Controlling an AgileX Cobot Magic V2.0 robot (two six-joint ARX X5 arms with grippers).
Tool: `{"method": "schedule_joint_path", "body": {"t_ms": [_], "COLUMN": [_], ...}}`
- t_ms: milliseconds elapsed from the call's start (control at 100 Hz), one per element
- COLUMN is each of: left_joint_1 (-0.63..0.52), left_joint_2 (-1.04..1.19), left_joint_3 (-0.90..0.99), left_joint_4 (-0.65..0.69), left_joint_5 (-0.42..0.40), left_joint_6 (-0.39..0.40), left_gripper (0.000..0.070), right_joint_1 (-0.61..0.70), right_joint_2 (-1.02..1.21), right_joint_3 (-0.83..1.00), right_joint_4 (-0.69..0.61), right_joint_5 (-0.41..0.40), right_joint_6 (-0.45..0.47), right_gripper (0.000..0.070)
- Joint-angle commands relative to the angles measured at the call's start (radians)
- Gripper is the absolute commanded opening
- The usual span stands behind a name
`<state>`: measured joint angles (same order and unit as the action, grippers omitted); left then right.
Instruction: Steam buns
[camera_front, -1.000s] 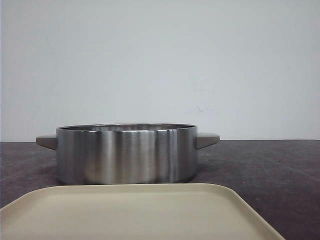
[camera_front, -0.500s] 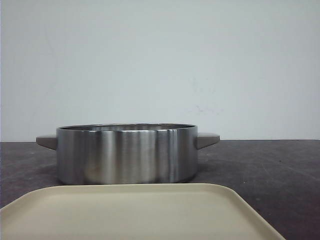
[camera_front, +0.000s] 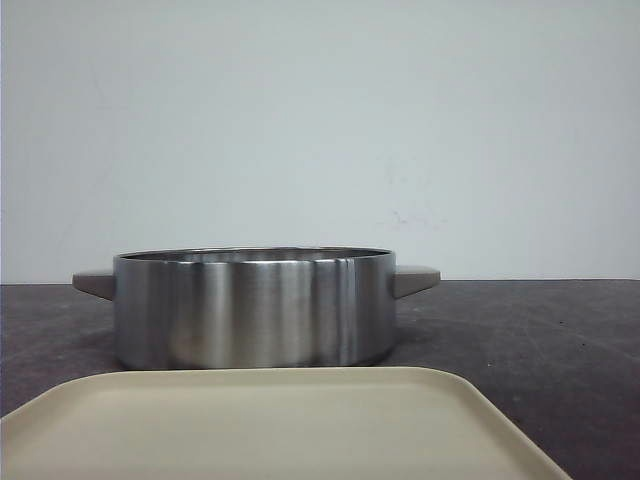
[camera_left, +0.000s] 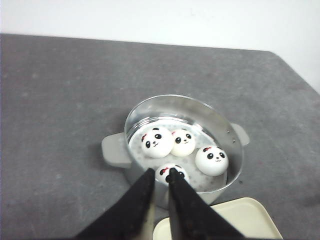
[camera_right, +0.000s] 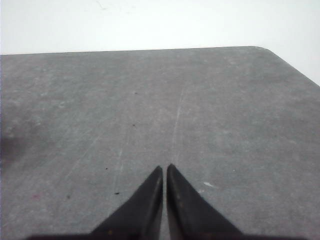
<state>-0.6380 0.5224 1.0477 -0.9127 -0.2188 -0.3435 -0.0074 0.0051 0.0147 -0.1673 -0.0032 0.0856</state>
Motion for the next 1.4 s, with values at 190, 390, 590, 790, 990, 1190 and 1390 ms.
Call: {"method": "schedule_joint_path", "body": {"t_ms": [190, 390, 590, 790, 990, 1190, 1390], "left_joint_1": [0.122, 0.307, 0.407, 0.486, 0.589, 0.642, 0.646], "left_joint_2": [-0.138, -0.344, -0.445, -0.470, -0.475, -0.502, -0.513], "left_joint_3": [-0.214, -0.506, -0.723, -0.853, -0.950, -1.034, -1.034], "left_joint_4": [0.280, 0.570, 0.702, 0.714, 0.750, 0.836, 0.745], "left_joint_5": [0.236, 0.362, 0.362, 0.345, 0.323, 0.320, 0.193], "left_joint_6": [0.179, 0.204, 0.209, 0.261, 0.279, 0.272, 0.272], "left_gripper": [0.0000, 0.0000, 0.0000, 0.0000, 0.0000, 0.0000, 0.0000], "right_joint_1": [-0.002, -0.002, -0.002, -0.002, -0.002, -0.002, -0.002], "right_joint_2": [-0.002, -0.002, -0.002, -0.002, -0.002, -0.002, -0.002], "right_joint_3": [-0.003, -0.003, -0.003, -0.003, -0.003, -0.003, -0.003], "right_joint_4": [0.012, 0.011, 0.012, 0.012, 0.012, 0.011, 0.011], "right_joint_5": [0.003, 0.003, 0.003, 0.003, 0.003, 0.003, 0.003], "right_joint_6": [0.005, 0.005, 0.005, 0.005, 0.005, 0.005, 0.005], "right_gripper": [0.0006, 0.0006, 0.0006, 0.0006, 0.0006, 0.0006, 0.0006]}}
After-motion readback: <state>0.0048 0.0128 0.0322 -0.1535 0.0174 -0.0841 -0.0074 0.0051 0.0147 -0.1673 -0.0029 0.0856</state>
